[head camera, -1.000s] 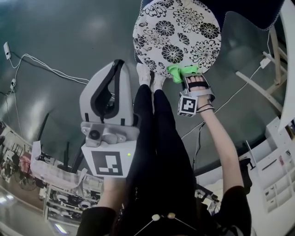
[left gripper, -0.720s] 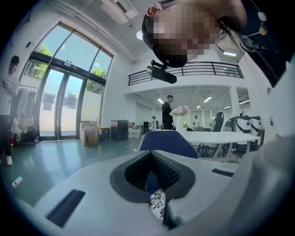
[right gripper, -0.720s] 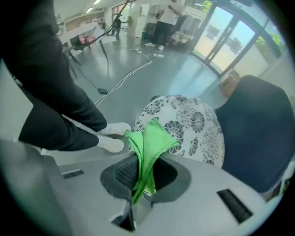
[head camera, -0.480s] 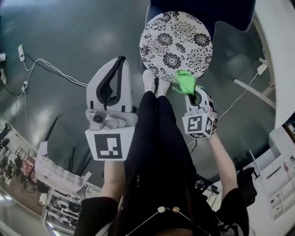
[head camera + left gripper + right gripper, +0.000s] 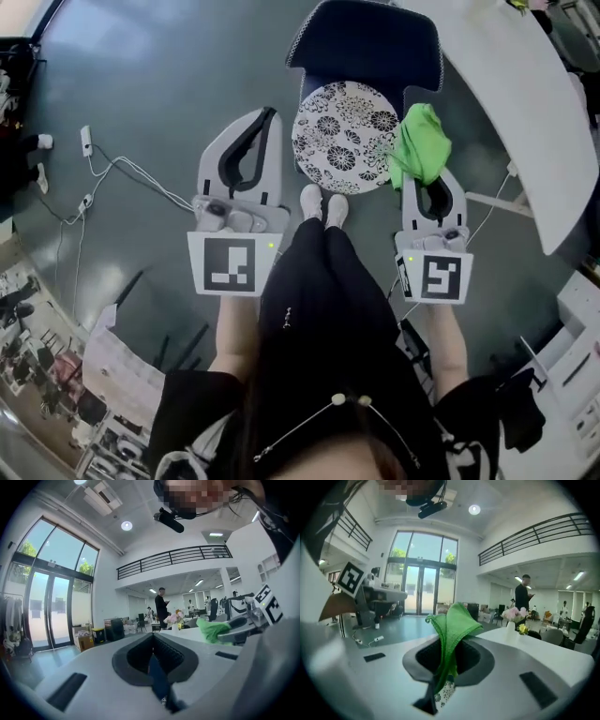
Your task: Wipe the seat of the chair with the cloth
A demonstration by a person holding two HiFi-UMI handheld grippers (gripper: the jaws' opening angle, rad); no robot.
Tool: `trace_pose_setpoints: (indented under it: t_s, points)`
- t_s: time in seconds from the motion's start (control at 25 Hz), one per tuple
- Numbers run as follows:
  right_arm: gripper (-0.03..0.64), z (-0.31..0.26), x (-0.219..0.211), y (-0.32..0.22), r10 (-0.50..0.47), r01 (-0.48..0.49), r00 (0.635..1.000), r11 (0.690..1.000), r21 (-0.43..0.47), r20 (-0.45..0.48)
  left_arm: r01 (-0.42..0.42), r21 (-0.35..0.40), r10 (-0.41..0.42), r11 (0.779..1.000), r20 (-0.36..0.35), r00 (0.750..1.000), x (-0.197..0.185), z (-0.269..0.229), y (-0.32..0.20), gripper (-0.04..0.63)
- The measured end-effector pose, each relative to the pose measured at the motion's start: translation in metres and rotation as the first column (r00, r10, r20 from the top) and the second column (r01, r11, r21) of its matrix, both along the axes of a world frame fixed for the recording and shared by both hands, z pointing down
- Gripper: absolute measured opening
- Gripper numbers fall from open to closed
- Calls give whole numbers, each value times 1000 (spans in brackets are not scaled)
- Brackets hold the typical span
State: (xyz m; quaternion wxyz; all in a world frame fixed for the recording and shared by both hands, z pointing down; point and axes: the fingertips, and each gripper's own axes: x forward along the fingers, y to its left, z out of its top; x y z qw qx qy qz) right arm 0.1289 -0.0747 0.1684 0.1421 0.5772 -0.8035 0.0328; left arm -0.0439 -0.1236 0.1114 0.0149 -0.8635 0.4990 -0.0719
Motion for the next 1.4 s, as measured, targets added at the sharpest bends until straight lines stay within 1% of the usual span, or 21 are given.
trace_pose_setpoints:
  t_s: [0.12,0.24,0.4,0.52,0.6,0.76,0.84,1.04,1.24,1.4]
  points:
    - [51,-63,13,21,12,-15,1000,996,87,26,-53,41,52,998,22,998,18,-43,21,5]
    - [51,-106,34,30,55,-59,998,983,172,30,-83,72,81,994,36,996,25,-68,34,5]
    - [51,-141,62,45,107,-115,993,964,241,43,-80,84,81,993,-4,997,24,-84,49,5]
    - [49,-154,81,60,140,-136,990,950,283,6,-84,108,89,991,-36,995,30,-94,56,5]
    - [49,-152,92,66,166,-160,986,947,280,1,-92,117,97,989,-37,995,34,-99,58,5]
    - [49,-150,107,65,205,-215,977,941,262,64,-99,158,100,983,-2,995,42,-111,62,5]
    - [49,-151,111,62,220,-231,973,936,266,73,-98,172,98,980,5,995,47,-113,62,5]
    - [49,-152,115,63,221,-228,974,935,271,56,-108,192,106,976,18,994,58,-117,66,5]
    - [49,-151,116,69,232,-249,968,931,266,93,-126,208,127,970,5,992,63,-119,73,5]
    - [49,-146,115,75,232,-243,970,937,251,74,-125,207,126,970,10,992,62,-119,76,5]
